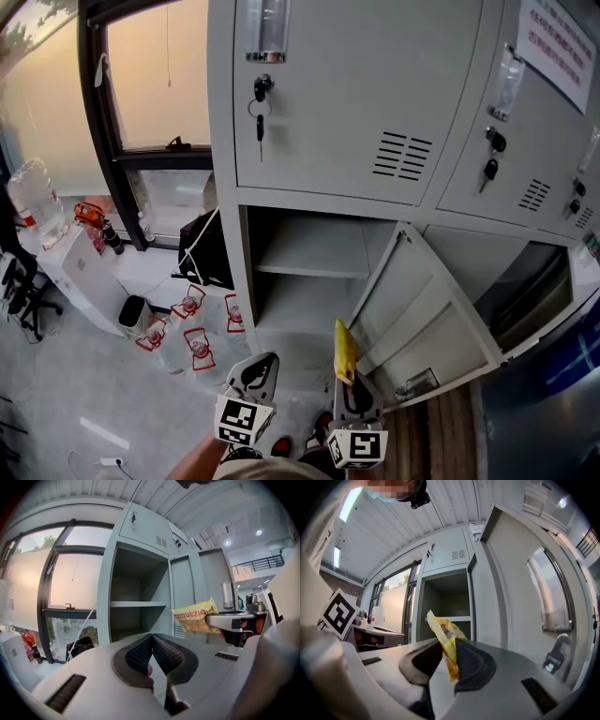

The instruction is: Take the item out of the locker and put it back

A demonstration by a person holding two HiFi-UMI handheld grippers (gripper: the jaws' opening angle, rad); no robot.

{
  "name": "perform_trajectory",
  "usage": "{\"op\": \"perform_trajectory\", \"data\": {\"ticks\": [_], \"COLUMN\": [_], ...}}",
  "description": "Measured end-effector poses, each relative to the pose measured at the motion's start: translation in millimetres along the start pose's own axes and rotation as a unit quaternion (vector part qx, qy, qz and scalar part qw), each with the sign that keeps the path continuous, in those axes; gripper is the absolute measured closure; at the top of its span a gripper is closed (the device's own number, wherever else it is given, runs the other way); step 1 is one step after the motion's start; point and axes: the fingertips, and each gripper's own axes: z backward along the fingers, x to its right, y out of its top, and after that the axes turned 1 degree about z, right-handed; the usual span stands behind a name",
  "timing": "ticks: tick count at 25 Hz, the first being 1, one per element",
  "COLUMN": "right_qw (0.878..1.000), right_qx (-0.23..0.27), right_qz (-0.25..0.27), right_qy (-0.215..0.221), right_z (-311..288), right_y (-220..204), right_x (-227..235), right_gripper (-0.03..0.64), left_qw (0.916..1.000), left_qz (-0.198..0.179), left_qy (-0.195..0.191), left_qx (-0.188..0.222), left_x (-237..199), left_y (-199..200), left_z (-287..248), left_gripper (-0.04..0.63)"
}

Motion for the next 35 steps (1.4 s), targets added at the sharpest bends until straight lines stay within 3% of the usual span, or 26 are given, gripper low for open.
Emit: {"op": "perform_trajectory", "data": {"ticks": [6, 10, 20, 35], "right_qw": [0.999, 0.994, 0.982, 0.955], "right_qx": [0.025, 0.047, 0.102, 0.091], "right_qz": [0.039, 0.086, 0.141, 0.251], "right_qy": [0.028, 0.041, 0.081, 0.127], "right_z": [-17, -33, -89, -168], "right_y": [19, 39, 96, 103], "right_x": [-14, -23, -48, -85], "right_gripper": [0.531, 0.531, 0.531, 0.529], "left_qw": [0.9998, 0.9994, 0.9966, 0.9896], "left_qz": [-0.001, -0.002, 0.006, 0.032], "left_qy": [0.017, 0.034, 0.081, 0.14], "left_qx": [0.006, 0.002, 0.009, 0.01], "left_x": [-10, -19, -44, -71], "left_y": [5, 0, 5, -1], "left_z": [4, 9, 22, 31], "left_gripper": [0.572, 0.572, 0.572, 0.572]}}
